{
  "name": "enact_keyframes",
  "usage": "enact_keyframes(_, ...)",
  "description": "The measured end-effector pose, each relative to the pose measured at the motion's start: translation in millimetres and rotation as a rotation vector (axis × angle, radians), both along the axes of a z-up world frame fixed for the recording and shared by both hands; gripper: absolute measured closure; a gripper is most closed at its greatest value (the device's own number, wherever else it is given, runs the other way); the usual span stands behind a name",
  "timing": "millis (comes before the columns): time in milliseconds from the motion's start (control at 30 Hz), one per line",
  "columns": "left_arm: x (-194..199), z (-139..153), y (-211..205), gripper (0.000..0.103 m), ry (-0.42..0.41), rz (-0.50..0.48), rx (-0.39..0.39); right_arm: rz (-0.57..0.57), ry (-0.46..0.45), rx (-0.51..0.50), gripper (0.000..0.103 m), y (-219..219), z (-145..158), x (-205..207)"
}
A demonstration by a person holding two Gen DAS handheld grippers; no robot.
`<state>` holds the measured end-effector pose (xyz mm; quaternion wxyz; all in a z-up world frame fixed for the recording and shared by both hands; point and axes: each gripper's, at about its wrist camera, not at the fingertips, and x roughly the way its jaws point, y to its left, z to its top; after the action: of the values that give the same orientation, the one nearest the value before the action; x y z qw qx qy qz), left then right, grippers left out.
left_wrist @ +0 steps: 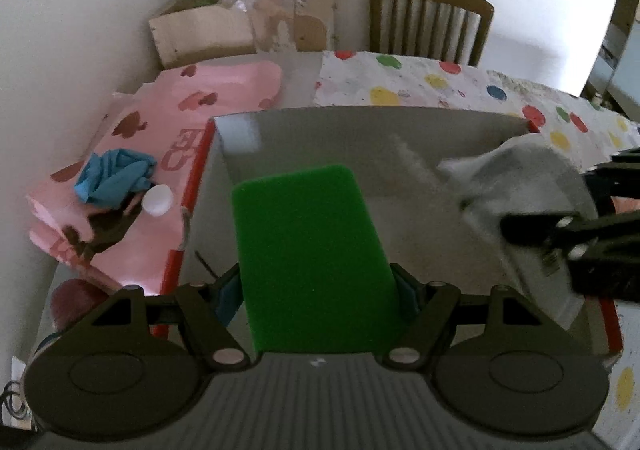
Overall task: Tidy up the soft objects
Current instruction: 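Carry the green sponge and printed packet with both tools into the box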
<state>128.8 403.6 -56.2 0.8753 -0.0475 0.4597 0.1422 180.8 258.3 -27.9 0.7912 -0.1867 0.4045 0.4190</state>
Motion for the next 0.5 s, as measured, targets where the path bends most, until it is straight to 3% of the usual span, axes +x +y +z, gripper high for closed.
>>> enact_keyframes(500,20.2,-36.1,-2.8,0.028,0.16,-0.068,-0.04,0.062,0.029,-0.091,0.065,17.0,-34.1,-24.6)
